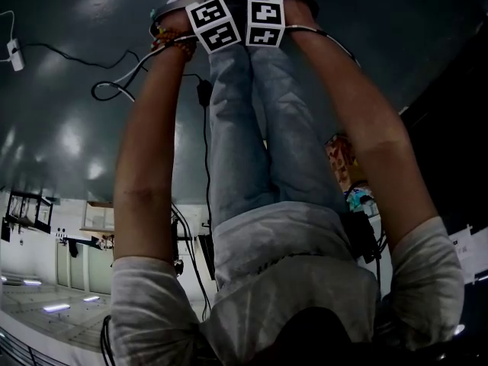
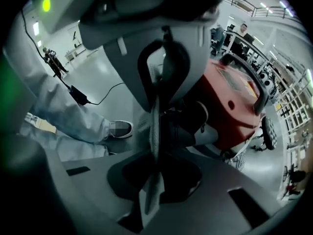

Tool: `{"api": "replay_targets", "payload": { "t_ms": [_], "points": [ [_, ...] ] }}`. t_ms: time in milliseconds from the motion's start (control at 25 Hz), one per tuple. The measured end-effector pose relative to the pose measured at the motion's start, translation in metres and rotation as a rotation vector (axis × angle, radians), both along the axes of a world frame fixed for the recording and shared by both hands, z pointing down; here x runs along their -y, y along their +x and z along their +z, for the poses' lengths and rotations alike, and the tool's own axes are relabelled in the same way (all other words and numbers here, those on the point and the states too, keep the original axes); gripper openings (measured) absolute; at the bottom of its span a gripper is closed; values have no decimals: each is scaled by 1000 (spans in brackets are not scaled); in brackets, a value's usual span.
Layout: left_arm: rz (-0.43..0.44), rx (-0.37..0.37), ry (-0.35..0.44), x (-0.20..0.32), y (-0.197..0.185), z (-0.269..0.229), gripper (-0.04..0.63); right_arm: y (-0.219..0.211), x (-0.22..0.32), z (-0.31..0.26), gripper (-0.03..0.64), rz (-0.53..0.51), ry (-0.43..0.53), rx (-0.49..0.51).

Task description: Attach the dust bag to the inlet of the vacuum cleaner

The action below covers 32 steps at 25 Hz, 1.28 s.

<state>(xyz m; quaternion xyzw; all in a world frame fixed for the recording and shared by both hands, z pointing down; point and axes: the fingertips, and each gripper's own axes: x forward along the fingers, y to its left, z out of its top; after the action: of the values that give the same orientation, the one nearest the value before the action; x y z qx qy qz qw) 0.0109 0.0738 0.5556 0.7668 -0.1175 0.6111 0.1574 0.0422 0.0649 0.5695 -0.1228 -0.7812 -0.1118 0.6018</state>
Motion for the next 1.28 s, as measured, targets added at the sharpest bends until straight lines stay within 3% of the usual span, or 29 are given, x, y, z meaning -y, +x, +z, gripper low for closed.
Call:
{"api": "replay_targets", "payload": {
  "t_ms": [160,360,640,840,1080,1280],
  "points": [
    [-100,-11,-18,-8,-8,9,28,-12,4,-15,34,-56,35,17],
    [2,9,43,8,-1,-9,29,0,5,4,32,32,6,25],
    [-98,0,47,0,-12,9,26,-13,11,-12,34,-47,70,30],
    [13,3,98,18,4,-14,34,5,14,6,32,75,31,16],
    [-80,11,86,3,-12,-2,25,-11,16,-18,34,-34,98,47],
    [-93,-1,76,11,-6,-8,28,-3,20,-14,34,26,66,42]
  ]
}}
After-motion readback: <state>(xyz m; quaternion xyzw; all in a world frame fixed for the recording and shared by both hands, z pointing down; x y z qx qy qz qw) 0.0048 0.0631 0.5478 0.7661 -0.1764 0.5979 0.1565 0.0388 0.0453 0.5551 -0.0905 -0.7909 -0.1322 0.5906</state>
